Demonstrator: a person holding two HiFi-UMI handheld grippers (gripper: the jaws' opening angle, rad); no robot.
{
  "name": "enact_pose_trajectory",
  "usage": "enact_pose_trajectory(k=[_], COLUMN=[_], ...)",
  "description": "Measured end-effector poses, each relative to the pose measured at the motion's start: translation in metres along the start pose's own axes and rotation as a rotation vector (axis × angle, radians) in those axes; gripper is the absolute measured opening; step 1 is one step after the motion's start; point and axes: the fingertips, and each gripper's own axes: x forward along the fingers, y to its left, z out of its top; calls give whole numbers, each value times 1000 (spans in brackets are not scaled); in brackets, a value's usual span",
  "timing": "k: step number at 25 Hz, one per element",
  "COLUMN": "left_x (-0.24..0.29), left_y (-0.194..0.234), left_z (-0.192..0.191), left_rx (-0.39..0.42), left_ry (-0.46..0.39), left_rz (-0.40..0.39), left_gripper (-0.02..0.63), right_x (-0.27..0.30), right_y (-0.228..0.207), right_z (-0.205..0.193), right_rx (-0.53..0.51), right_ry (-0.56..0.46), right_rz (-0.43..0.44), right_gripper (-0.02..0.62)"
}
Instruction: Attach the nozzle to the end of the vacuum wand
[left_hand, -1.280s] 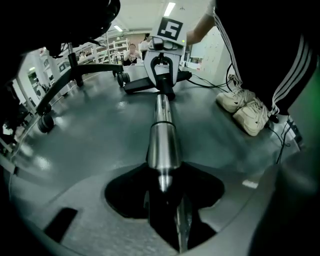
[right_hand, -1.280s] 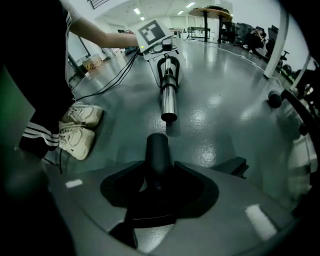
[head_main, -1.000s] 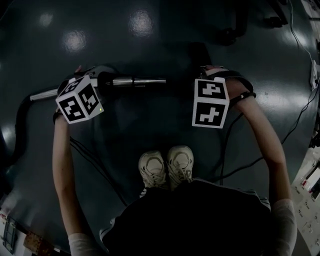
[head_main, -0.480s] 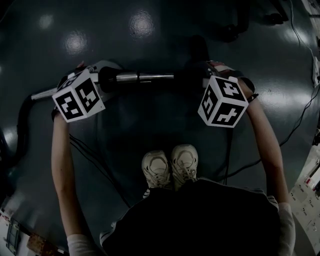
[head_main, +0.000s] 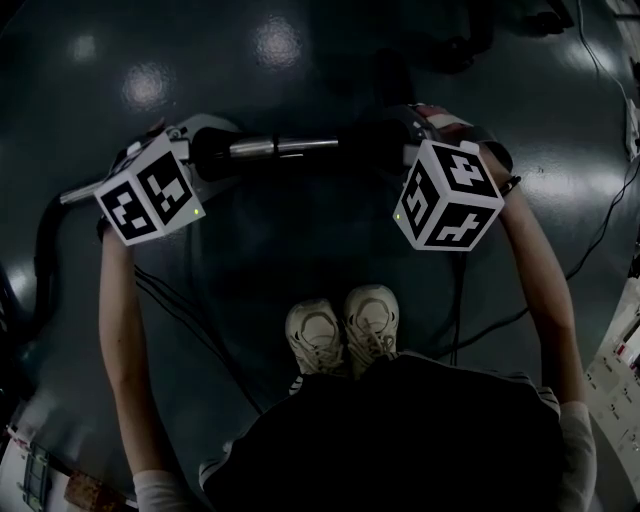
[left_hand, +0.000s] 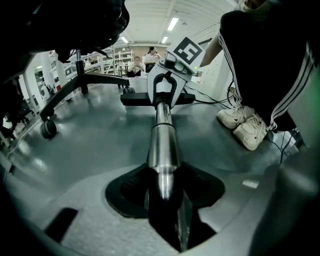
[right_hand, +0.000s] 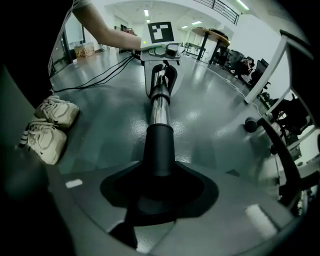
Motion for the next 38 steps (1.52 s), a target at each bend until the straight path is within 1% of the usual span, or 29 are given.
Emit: enact_pose_trajectory(k=[3,5,7,8,11,14,17,19,20,21,22,23,24,25,26,27,28,29,30,31,32,33,34,35,38], left_x=[-7,-10,-10,-10,-4,4,5,-3,-9,-18,-30,-46,-64,-84,-105,-125,-143,-157,-167,-173,-174,-173,-170,-167,-161], left_y=[3,4,3,4,7,10,14,13,12,13,17,25,37,51,66,79,89,95,98,98,98,96,95,94,91], left_z=[2,4,4,3,-3,-10,-12,-8,-4,3,12,24,37,49,60,68,73,76,78,78,78,80,82,85,92], left_rx=[10,13,14,13,2,-11,-6,-19,-49,-93,-150,-217,-290,-366,-438,-501,-553,-599,-643,-688,-728,-756,-767,-762,-696], left_ry=[-10,-11,1,5,15,48,84,76,42,-20,-114,-239,-384,-533,-673,-797,-904,-992,-1062,-1116,-1154,-1177,-1182,-1170,-1100], left_rz=[26,35,44,54,79,105,162,185,188,195,217,258,314,385,475,579,688,795,890,967,1018,1046,1057,1060,1081], left_gripper=[198,198,199,199,199,201,202,204,204,204,204,166,86,42,3,2,2,2,2,2,2,2,2,2,2], right_x=[-5,-7,-6,-4,5,16,17,12,8,2,-6,-18,-33,-48,-63,-77,-88,-96,-102,-106,-109,-109,-108,-106,-98], right_y=[-6,-9,-8,-8,-8,-9,-13,-13,-11,-9,-10,-14,-24,-38,-55,-73,-90,-103,-113,-120,-124,-126,-126,-125,-120], right_z=[6,13,21,22,21,16,14,13,13,14,17,22,29,37,43,48,51,52,53,53,53,53,54,56,59], right_rx=[-1,-20,-53,-57,-42,-23,10,58,99,154,224,310,405,507,613,718,817,903,968,1012,1037,1050,1055,1055,1057], right_ry=[10,58,110,112,95,88,50,13,-15,-54,-112,-191,-286,-388,-487,-576,-650,-706,-745,-767,-775,-774,-768,-763,-759], right_rz=[-47,-87,-99,-91,-70,-82,-106,-87,-64,-38,-14,-3,-13,-45,-94,-153,-214,-270,-321,-368,-410,-445,-468,-479,-469], right_gripper=[193,193,193,193,193,195,198,202,202,193,190,172,121,43,8,8,8,8,8,8,8,8,8,8,8])
